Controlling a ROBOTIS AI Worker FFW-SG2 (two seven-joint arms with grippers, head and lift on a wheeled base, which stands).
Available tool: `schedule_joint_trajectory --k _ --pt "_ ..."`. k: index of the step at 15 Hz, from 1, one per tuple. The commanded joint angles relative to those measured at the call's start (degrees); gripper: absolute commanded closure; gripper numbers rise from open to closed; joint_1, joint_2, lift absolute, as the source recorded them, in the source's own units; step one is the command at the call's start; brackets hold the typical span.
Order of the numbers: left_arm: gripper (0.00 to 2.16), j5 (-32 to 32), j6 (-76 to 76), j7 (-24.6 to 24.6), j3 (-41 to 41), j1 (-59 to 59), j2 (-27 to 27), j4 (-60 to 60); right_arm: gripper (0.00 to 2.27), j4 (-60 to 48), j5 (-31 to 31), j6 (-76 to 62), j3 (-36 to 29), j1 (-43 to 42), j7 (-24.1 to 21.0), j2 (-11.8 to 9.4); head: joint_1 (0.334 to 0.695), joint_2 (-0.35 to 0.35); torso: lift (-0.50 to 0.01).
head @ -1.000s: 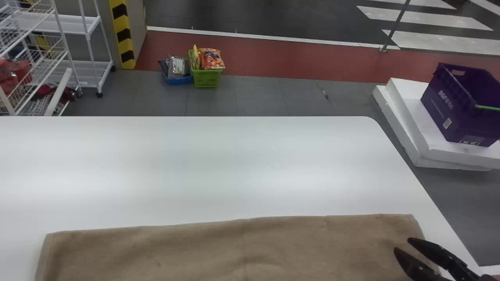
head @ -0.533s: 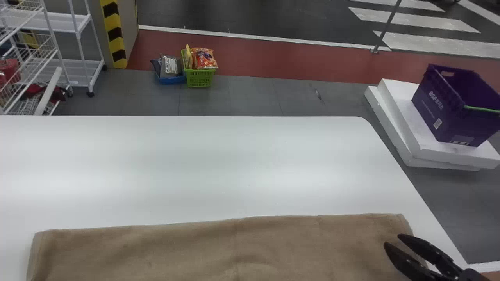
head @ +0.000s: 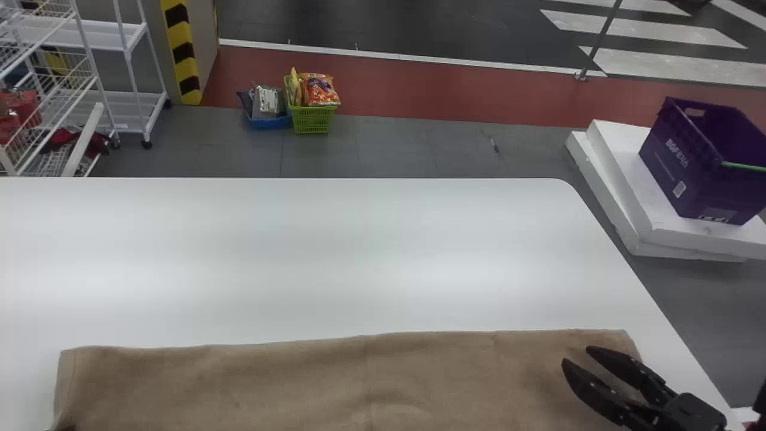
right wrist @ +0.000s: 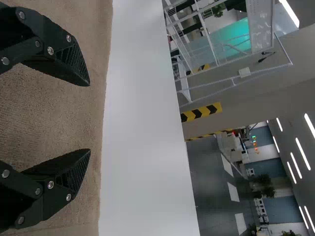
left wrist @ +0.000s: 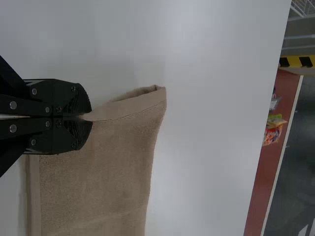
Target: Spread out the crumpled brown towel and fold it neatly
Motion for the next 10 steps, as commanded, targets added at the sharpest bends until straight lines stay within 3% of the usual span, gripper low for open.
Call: schedule_joint_trajectory --k 1,6,7,10 --pt "1.56 1.3 1.6 0.0 0.02 0.02 -0.15 -1.37 0.43 0.14 0.73 -0.41 1.22 -0.08 -0.75 0.09 0.695 -0.177 -0.126" --pt "1.56 3.5 3.19 0.53 -1.03 -0.07 -0.15 -2.78 0.43 0.23 2.84 -1.11 4.21 -0.08 -2.51 0.44 0.695 -0.177 -0.126" --pt "1.56 4.2 5.47 0.53 -1.03 -0.42 -0.15 -3.75 0.63 0.23 3.36 -1.11 4.83 -0.08 -2.51 0.35 0.695 -0.176 -0.126" --pt "1.56 8.68 10.81 0.96 -0.68 -1.74 -0.15 -9.02 1.91 -0.39 4.42 -0.94 6.23 -0.08 -2.51 0.61 0.695 -0.179 -0.126"
